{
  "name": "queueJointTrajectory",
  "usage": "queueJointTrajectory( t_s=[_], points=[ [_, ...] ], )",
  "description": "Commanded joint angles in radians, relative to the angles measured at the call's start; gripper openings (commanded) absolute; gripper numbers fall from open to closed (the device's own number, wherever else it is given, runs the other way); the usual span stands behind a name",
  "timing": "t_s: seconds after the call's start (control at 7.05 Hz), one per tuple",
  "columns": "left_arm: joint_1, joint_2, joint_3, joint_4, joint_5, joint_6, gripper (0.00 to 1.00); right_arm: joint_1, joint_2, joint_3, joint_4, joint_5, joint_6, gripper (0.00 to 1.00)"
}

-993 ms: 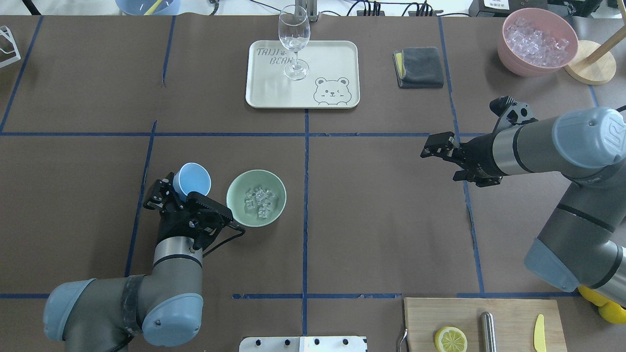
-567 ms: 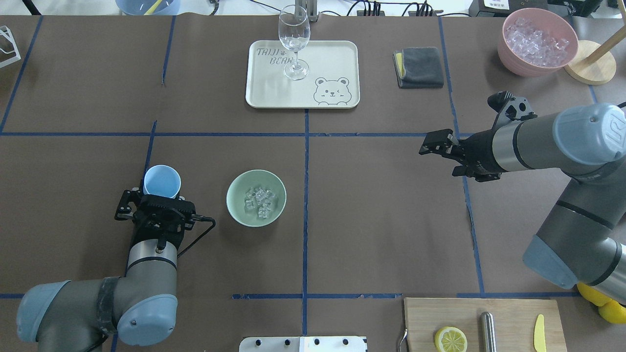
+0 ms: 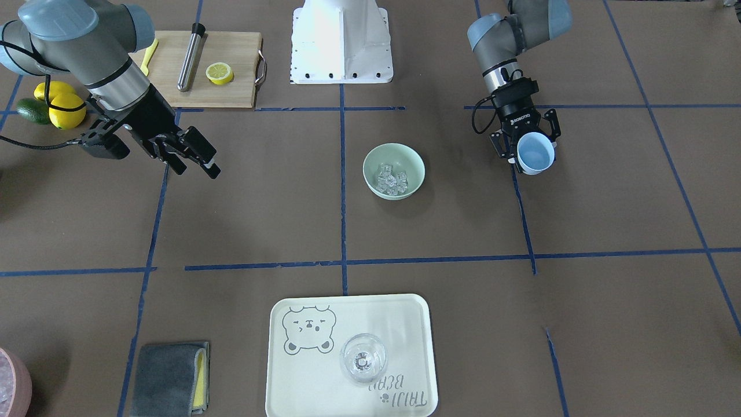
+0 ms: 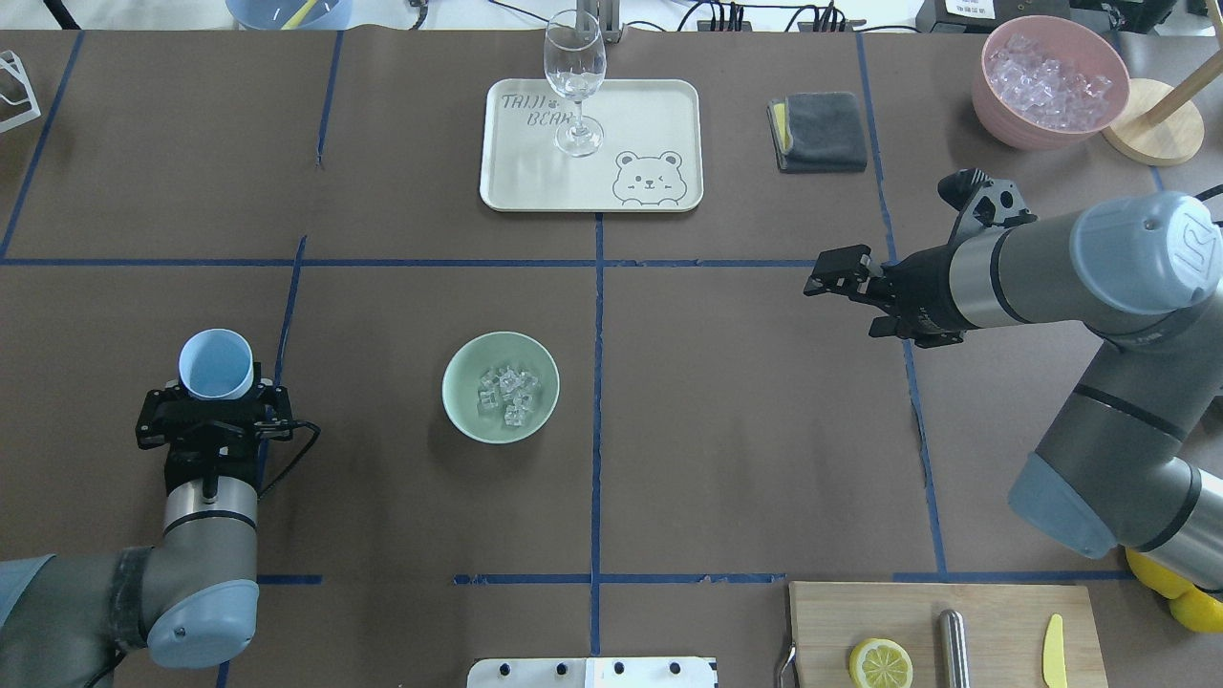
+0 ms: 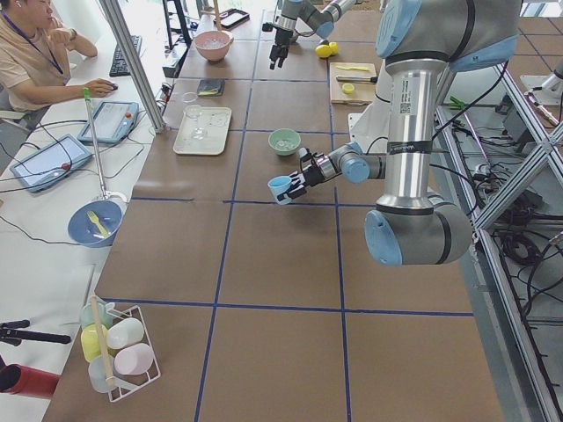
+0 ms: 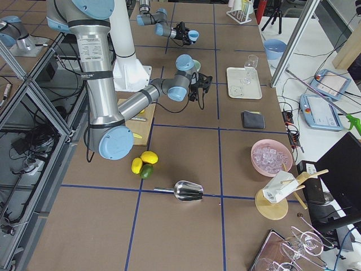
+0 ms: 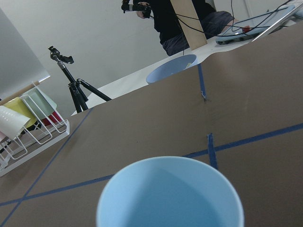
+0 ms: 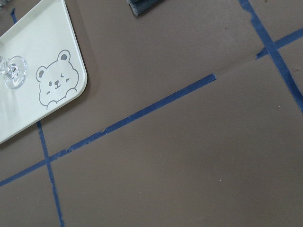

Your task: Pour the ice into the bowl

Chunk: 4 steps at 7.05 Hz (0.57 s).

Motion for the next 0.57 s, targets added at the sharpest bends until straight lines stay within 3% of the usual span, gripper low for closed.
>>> queueJointTrajectory(
  t_s=[0.0,0.43],
  points=[
    [-0.008,0.062,0.017,-0.059,0.030,-0.138,0.00,0.000,0.005,-0.002,0.000,-0.002,0.000,1.00],
    [-0.017,0.110,0.044,-0.119,0.075,-0.336,0.00,-0.002,0.003,-0.002,-0.001,-0.004,0.000,1.00]
  ],
)
